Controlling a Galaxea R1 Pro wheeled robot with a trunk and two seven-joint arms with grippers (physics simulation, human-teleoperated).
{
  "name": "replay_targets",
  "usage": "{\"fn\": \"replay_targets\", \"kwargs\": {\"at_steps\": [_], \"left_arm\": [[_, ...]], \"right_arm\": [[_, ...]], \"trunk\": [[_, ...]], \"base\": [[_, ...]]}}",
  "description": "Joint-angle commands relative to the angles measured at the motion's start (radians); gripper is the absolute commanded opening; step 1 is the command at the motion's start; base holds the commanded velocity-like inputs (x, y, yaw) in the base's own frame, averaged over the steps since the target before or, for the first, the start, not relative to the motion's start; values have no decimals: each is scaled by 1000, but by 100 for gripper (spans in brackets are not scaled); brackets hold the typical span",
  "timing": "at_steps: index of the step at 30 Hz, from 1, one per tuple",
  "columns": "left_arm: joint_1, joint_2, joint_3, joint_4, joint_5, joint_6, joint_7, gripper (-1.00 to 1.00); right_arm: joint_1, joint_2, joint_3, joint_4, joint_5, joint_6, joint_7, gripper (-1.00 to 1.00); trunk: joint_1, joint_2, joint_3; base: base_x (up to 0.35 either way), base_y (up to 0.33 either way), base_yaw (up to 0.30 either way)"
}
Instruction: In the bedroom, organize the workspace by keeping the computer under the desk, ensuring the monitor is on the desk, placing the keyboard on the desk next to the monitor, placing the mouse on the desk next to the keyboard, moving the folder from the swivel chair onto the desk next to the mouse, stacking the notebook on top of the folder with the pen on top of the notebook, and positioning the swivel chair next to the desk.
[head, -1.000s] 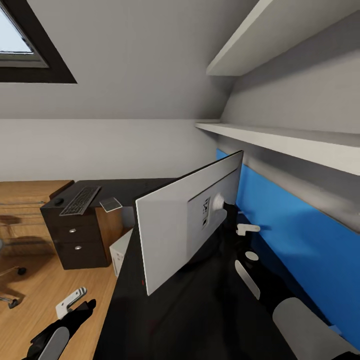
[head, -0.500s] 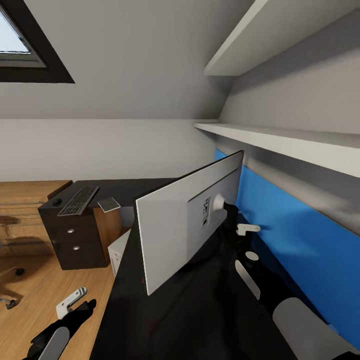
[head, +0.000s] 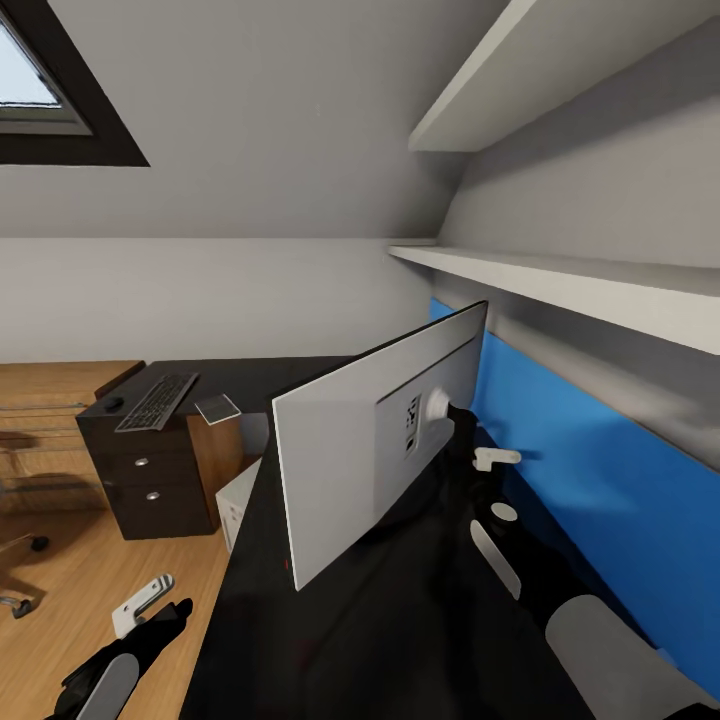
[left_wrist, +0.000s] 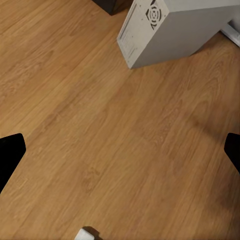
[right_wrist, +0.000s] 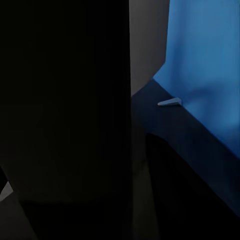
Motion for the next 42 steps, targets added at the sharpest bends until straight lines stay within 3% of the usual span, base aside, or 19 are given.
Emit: {"fn": "replay_targets", "kwargs": {"at_steps": [1,42], "left_arm": [[-1,0,0,-2,8,3,6,100],[-1,-14,0,8,7,3,2,100]], "right_arm": [[-2,-2,8,-2,-4,-7,-9,-100],[-2,-11,6,-1,-3,-7,-9,-100]], "trunk": [[0,-1,-1],[0,-1,-1]], "base": [[0,0,0],[0,-48,0]]}}
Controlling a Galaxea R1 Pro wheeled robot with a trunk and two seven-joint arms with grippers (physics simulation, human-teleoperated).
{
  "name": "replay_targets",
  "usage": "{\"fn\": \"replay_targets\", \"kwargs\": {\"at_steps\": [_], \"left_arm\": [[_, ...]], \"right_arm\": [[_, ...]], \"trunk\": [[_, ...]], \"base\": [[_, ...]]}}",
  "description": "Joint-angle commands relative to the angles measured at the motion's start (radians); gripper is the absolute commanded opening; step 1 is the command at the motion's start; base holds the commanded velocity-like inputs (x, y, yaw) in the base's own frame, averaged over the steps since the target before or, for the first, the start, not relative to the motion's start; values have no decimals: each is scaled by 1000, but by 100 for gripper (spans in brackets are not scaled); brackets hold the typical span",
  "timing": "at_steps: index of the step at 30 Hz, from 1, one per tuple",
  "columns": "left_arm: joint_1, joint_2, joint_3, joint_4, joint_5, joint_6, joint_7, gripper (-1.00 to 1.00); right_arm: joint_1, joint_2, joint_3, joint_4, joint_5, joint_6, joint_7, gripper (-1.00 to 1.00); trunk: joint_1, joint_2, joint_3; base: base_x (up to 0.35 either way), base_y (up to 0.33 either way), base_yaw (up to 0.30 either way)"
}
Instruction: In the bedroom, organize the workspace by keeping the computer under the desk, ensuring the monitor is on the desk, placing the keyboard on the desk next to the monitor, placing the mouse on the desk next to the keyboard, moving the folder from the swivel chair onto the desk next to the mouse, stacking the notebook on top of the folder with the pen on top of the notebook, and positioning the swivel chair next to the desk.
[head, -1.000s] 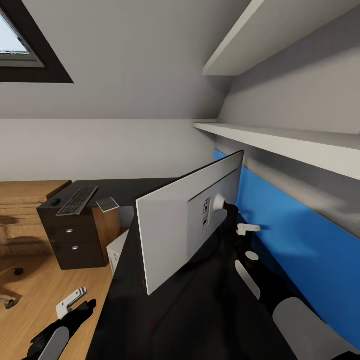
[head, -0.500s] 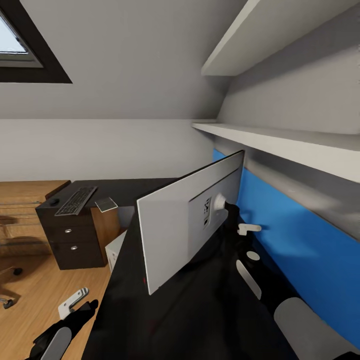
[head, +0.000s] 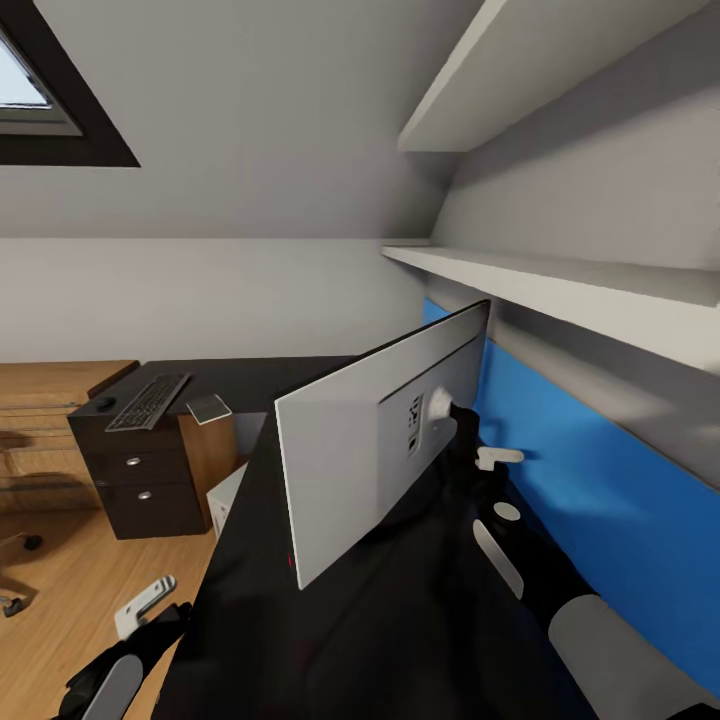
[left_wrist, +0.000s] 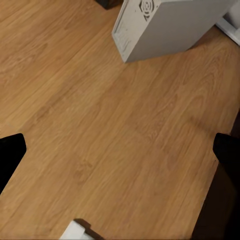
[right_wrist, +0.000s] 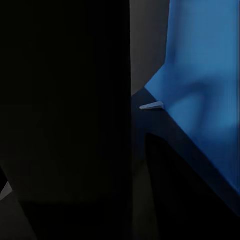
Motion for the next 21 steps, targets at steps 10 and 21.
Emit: {"fn": "replay_targets", "kwargs": {"at_steps": [10,21], "left_arm": [[0,-1,-1,9,21,12,3,100],[0,-1,-1,9,22,12,3,100]], "right_arm": [[-1,-2,10,0,-12,-7,-11,100],[-1,-2,10,0,-12,-7,-11,100]], "trunk": [[0,-1,-1],[0,-1,-1]], "base": [[0,-9,0],[0,0,0]]}}
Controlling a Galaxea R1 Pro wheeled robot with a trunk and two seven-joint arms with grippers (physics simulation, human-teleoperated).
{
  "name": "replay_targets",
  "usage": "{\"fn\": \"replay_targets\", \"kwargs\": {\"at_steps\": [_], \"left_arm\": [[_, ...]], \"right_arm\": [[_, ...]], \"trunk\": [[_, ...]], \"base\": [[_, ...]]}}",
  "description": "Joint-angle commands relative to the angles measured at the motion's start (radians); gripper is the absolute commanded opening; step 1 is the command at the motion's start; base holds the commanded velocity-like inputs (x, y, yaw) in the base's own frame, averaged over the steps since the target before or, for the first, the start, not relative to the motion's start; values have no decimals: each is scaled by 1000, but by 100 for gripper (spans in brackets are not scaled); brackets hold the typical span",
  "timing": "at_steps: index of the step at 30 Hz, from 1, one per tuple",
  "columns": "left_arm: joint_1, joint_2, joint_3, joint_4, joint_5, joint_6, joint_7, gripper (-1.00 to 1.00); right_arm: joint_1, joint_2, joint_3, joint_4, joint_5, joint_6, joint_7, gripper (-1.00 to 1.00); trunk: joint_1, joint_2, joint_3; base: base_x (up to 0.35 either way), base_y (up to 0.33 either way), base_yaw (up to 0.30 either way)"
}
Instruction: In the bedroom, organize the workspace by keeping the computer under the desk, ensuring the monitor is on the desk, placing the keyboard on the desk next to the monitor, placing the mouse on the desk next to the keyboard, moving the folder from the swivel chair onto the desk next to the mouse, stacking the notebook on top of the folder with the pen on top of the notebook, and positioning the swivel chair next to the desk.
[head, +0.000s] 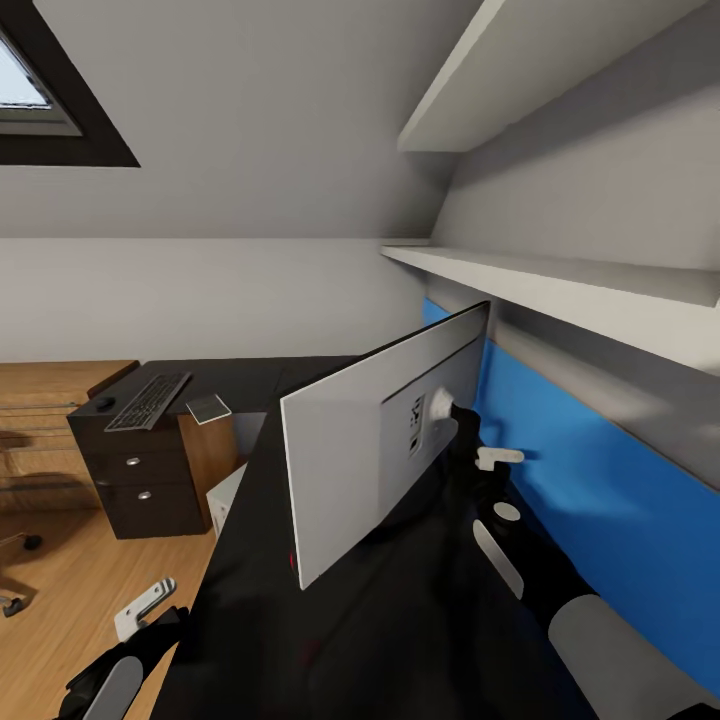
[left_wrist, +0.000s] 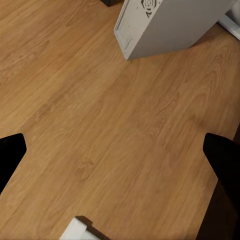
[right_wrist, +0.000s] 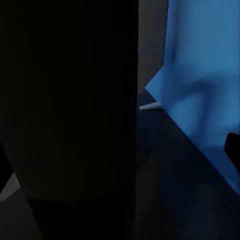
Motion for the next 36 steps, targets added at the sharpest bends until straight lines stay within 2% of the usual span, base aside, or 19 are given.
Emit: {"fn": "replay_targets", "kwargs": {"at_steps": [1,6,19,23,26,27,31,32,33,34,36], "left_arm": [[0,0,-1,-1,22,11,3,100],[0,-1,-2,-1,22,11,3,100],[0,-5,-2,-1,22,11,3,100],[0,-5,-2,-1,22,11,3,100],[0,-5,-2,-1,21,11,3,100],[0,-5,-2,-1,21,11,3,100],[0,-5,-2,-1,21,11,3,100],[0,-5,-2,0,21,11,3,100],[0,-5,-2,0,22,11,3,100],[0,-5,-2,0,22,11,3,100],[0,-5,-2,0,22,11,3,100]], "right_arm": [[-1,-2,7,0,-11,-6,-8,100],[-1,-2,7,0,-11,-6,-8,100],[-1,-2,10,-10,-10,-6,-9,100],[1,-4,10,-44,-9,-4,-11,100],[36,-6,10,-120,-9,2,-13,100],[88,-15,10,-224,-9,37,-34,100],[140,-18,13,-367,-9,129,-115,100],[159,-18,15,-425,-8,168,-166,100],[184,-13,42,-497,0,219,-280,100],[186,-13,55,-504,4,223,-300,100],[192,-13,126,-523,24,230,-381,100]], "trunk": [[0,-1,-1],[0,-1,-1],[0,-1,-1],[0,-1,-1],[0,-1,-1],[0,-1,-1],[0,-1,-1],[0,-1,-1],[0,-1,-1],[0,-1,-1],[0,-1,-1]], "base": [[0,0,0],[-98,0,0],[-303,98,0],[-300,170,0],[-300,171,0],[-298,181,0],[-287,200,0],[-267,224,0],[-250,240,0],[-249,242,0],[-243,247,0]]}}
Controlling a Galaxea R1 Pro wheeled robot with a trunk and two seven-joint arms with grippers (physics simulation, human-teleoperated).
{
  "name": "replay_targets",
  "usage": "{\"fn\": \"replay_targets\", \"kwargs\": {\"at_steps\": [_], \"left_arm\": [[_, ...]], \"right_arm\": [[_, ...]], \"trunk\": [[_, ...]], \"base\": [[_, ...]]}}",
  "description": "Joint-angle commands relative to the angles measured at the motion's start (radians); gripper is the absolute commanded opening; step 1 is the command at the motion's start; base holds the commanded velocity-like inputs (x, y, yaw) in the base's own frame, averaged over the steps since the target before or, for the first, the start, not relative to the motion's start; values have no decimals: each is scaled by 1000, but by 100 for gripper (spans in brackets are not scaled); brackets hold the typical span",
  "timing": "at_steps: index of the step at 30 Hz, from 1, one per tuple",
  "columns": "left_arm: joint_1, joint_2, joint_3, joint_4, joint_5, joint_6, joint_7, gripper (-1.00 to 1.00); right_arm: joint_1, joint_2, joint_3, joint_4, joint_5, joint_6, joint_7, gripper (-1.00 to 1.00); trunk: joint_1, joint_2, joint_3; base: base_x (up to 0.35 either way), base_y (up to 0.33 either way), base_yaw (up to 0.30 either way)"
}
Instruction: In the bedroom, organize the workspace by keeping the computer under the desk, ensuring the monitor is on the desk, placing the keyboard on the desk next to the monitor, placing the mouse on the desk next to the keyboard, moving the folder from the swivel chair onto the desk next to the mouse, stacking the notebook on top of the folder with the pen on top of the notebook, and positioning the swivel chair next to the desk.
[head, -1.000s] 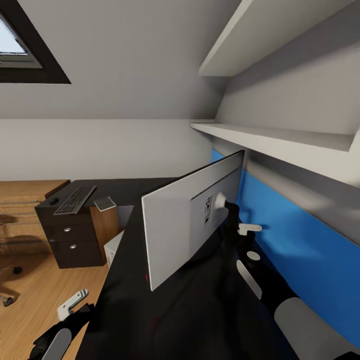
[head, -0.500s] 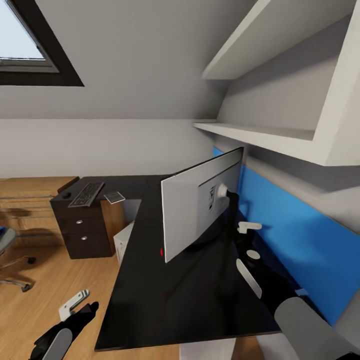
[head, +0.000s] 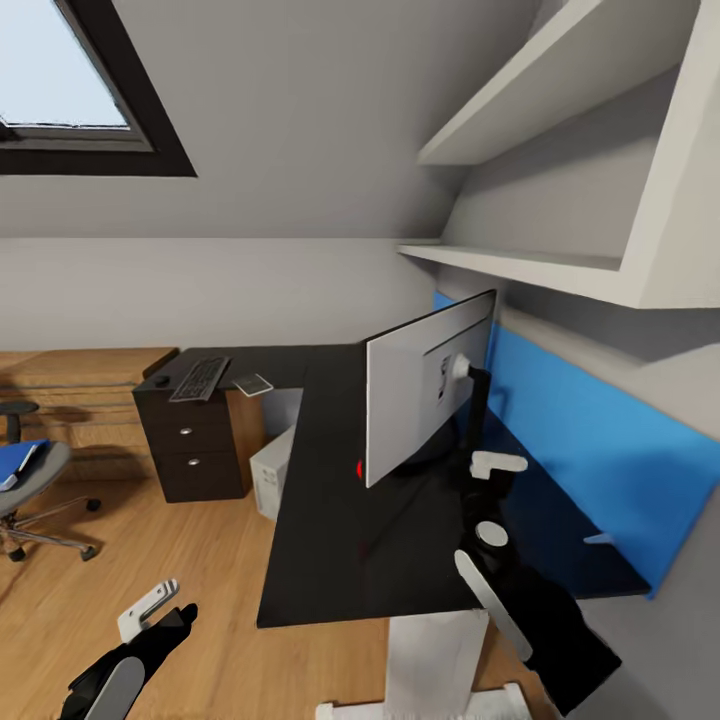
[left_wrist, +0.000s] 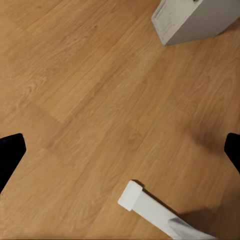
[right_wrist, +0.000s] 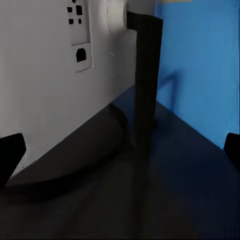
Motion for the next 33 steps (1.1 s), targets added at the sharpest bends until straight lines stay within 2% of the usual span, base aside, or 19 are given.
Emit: {"fn": "replay_targets", "kwargs": {"at_steps": [1,2,3,4,6,9,13,17,20,24,33], "left_arm": [[-1,0,-1,-1,8,3,6,100],[-1,0,-1,-1,8,3,6,100],[-1,0,-1,-1,8,3,6,100],[-1,0,-1,-1,8,3,6,100],[-1,0,-5,-1,8,3,6,100],[-1,0,-27,-1,6,3,6,100],[-1,0,-38,-1,3,3,6,100],[-1,-1,-38,0,-29,3,6,100],[-1,-1,-38,0,-38,3,6,100],[-1,-1,-38,0,-40,3,6,100],[-1,-1,-38,0,-41,3,6,100]], "right_arm": [[0,-1,42,-7,7,8,-52,100],[1,-1,78,-10,14,9,-94,100],[1,-1,95,-12,18,8,-114,100],[2,0,144,-16,28,3,-169,100],[3,1,204,-20,46,-8,-229,100],[3,2,250,-22,71,-17,-287,100],[3,1,263,-23,80,-31,-307,100],[3,1,265,-23,82,-33,-309,100],[3,1,265,-23,83,-34,-310,100],[3,1,266,-23,83,-34,-310,100],[3,1,265,-21,83,-34,-309,100]], "trunk": [[0,-1,-1],[0,-1,-1],[0,-1,-1],[0,-1,-1],[0,-1,-1],[0,-1,-1],[0,-1,-1],[0,-1,-1],[0,-1,-1],[0,-1,-1],[0,-1,-1]], "base": [[-233,257,0],[-216,267,0],[-199,275,0],[-114,298,0],[-60,313,0],[-2,324,0],[177,279,0],[275,216,0],[296,188,0],[255,200,0],[42,196,0]]}}
